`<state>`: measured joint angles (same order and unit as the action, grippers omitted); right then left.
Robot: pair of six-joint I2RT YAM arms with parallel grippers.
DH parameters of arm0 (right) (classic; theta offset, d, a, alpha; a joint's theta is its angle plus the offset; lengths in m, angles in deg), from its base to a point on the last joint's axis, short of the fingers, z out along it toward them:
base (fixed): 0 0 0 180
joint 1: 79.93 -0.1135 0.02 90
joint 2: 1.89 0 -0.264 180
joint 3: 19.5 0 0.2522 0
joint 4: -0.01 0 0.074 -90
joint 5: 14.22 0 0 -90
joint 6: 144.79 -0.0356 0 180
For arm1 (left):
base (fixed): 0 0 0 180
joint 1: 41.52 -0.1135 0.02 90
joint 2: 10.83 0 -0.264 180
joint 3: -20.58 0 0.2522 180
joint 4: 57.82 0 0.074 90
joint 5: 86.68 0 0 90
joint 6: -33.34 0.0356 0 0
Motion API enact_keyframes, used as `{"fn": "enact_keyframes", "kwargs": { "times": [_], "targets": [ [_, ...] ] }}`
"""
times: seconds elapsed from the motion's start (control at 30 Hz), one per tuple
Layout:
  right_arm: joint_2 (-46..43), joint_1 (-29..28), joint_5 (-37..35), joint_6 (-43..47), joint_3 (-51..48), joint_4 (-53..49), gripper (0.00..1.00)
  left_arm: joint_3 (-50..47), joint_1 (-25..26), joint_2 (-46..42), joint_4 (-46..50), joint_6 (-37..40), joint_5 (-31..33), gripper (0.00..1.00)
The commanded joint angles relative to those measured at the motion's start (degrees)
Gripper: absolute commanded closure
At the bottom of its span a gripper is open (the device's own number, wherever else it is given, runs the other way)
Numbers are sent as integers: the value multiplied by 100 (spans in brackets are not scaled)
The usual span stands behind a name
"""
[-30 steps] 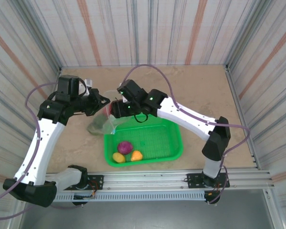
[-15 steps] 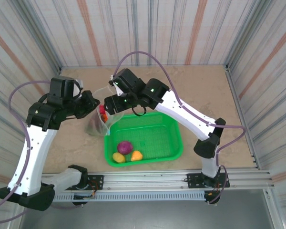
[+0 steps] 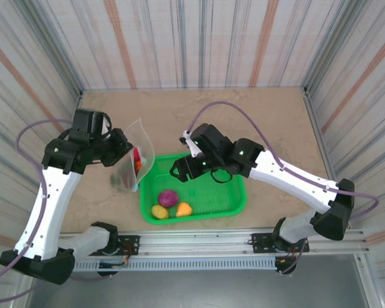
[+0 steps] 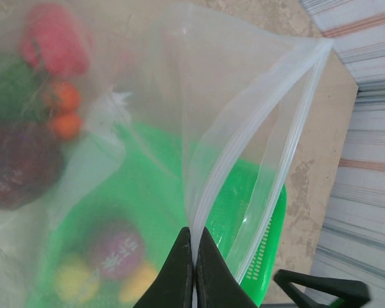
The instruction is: Place the food in the zip-top bag and seal the zipper
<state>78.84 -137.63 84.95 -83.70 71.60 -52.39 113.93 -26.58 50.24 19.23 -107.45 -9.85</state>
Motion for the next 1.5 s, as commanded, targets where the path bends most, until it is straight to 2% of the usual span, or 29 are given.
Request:
{"fn": "enact_keyframes", "kwargs": {
  "times": [0.0, 0.17, 0.57, 0.77, 0.87, 1.03, 1.27, 1.47],
  "targets": [
    [261, -34, 232, -163, -464, 406, 9, 38, -44, -32, 11, -256, -103, 100],
    [1124, -337, 102, 57, -412, 359, 1, 8, -165, -188, 60, -261, -167, 100],
    [2408, -592, 546, -134, -227, 960, 0, -120, -174, -320, 149, -37, -204, 100],
    [2723, -563, 641, -341, -202, 1251, 6, -229, -175, -373, 149, -24, -204, 100],
    [2830, -537, 702, -353, -193, 1296, 14, -269, -169, -372, 140, 6, -201, 100],
    [2774, -433, 767, -370, -326, 1312, 32, -319, -163, -373, 118, 26, -189, 100],
    [2105, -124, 600, -384, -651, 1314, 37, -348, -132, -351, 57, 34, -193, 100],
    [1075, 308, 519, -447, -817, 979, 38, -403, -105, -253, -165, -70, -353, 100]
  ]
}}
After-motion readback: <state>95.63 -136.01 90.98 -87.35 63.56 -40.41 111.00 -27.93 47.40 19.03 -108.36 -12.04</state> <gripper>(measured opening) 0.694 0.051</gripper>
